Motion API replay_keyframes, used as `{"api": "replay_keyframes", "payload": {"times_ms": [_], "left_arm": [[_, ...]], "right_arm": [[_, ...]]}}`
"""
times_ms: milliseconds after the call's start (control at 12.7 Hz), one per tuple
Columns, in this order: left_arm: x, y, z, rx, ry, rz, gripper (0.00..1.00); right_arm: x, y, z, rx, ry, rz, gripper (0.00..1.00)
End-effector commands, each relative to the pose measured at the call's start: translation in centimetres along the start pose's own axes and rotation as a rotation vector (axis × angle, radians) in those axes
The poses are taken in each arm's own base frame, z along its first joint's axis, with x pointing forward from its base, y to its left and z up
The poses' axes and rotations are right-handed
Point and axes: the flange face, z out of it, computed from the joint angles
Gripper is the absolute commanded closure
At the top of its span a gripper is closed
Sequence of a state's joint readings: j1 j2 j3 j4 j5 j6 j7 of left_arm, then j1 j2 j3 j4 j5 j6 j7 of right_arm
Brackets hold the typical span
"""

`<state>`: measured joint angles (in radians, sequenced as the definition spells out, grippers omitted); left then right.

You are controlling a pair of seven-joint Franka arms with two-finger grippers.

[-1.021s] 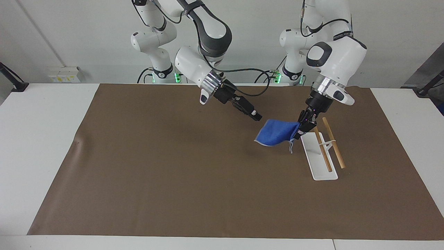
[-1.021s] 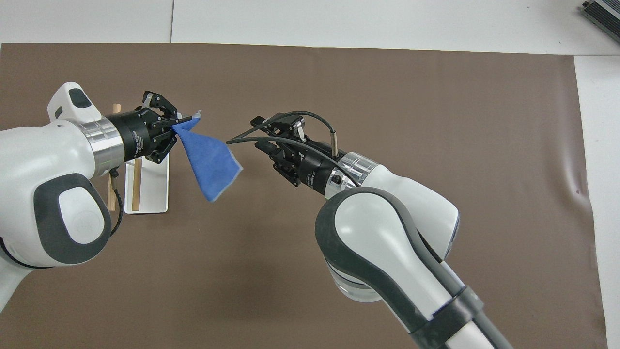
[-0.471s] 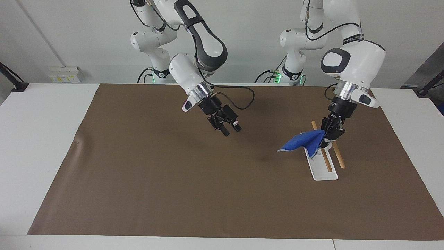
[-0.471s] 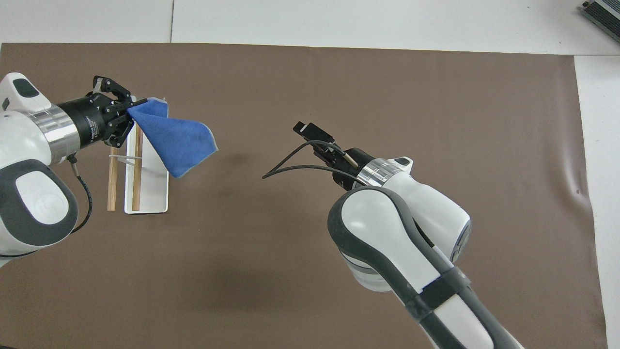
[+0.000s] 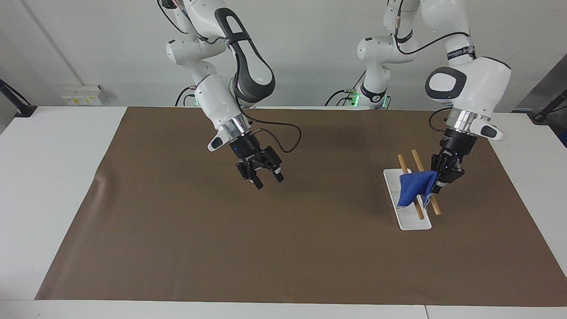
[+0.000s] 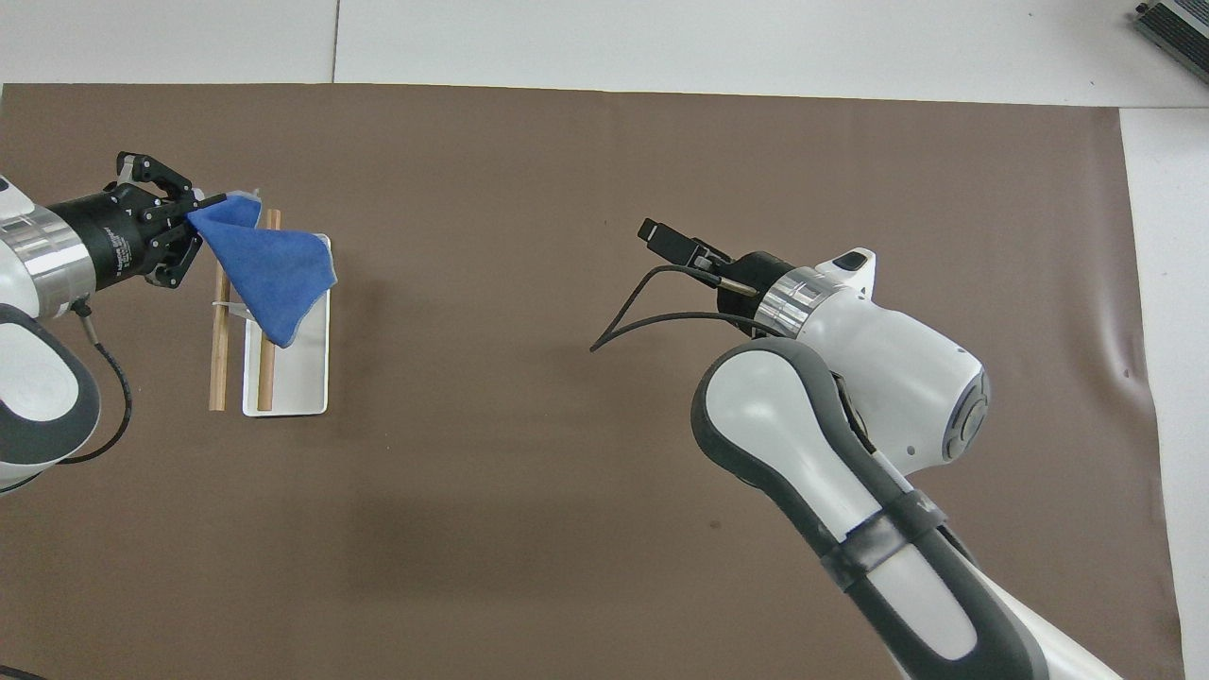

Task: Right arm passes towel to left arm to hang
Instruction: 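Drape the towel over the wooden sticks while the right gripper withdraws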

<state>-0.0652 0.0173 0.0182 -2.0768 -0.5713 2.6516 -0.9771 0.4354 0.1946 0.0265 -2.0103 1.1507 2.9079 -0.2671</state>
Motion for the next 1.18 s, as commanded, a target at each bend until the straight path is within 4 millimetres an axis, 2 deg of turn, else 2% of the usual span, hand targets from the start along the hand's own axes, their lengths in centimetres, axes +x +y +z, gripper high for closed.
{"api": "replay_keyframes", "payload": {"times_ms": [0,314,471,707,942,1099], "left_arm": [[2.3,-1.1,-0.1,0.008,0.013,-0.022,1.0],[5.1,-2.6,-0.1,0.028,0.038,0.019,1.0],[6.4,-2.9,-0.5,0.029,0.051,0.06,1.0],[9.2,-3.7,-1.5,0.042,0.066,0.107,1.0],[9.4,-5.2,-0.6,0.075,0.056,0.16,1.0],[9.4,-6.7,0.0,0.1,0.047,0.187,1.0]], "right_arm": [[2.6,2.4,-0.7,-0.071,-0.098,-0.197,0.0],[6.4,6.8,-2.9,-0.22,-0.269,-0.393,0.0],[7.3,7.9,-4.0,-0.295,-0.319,-0.469,0.0],[9.4,7.1,-6.0,-0.417,-0.377,-0.49,0.0],[9.8,4.4,-8.4,-0.569,-0.376,-0.413,0.0],[9.9,2.8,-10.8,-0.612,-0.355,-0.354,0.0]]}}
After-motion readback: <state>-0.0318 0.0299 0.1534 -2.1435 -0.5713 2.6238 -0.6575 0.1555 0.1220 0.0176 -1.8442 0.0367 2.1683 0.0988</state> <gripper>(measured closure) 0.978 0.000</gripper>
